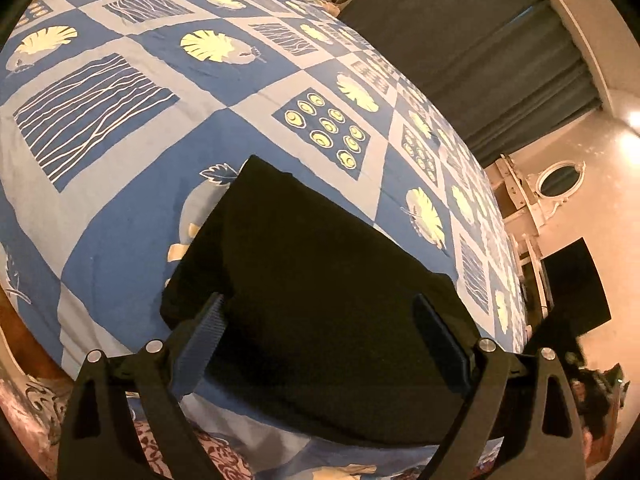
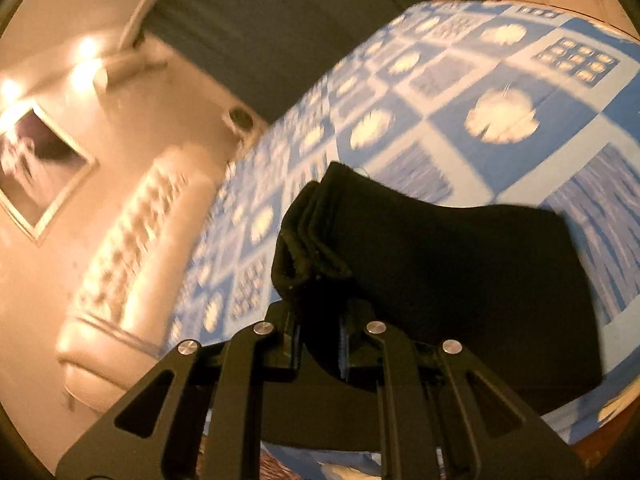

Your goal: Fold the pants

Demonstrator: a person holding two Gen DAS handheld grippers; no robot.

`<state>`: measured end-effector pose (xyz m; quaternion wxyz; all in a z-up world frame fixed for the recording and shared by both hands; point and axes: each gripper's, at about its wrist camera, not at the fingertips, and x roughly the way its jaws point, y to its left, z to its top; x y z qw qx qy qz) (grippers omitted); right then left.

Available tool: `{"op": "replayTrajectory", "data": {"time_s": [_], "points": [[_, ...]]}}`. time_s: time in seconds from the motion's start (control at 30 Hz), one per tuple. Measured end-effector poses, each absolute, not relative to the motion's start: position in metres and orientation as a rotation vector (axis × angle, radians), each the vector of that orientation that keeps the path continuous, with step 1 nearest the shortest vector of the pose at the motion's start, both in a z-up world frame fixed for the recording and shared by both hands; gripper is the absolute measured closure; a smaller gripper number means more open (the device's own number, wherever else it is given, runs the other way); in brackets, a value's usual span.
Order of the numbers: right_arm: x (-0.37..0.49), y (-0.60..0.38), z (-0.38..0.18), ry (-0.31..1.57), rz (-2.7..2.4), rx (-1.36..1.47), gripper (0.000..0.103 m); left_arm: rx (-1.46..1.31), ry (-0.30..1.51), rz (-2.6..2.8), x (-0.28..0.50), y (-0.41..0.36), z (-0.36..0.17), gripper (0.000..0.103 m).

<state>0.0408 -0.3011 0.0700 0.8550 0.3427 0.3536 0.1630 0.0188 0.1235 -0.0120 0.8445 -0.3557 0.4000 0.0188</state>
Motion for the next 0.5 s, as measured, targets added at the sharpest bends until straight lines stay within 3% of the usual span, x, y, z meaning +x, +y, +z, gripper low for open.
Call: {"op": "replayTrajectory", "data": {"time_s": [0.5], "points": [[0.044, -0.180, -0.030, 0.975, 0.365, 0.434, 0.090, -0.758, 0.832, 0.093, 0.018, 0.137, -0.013, 0.012]]}}
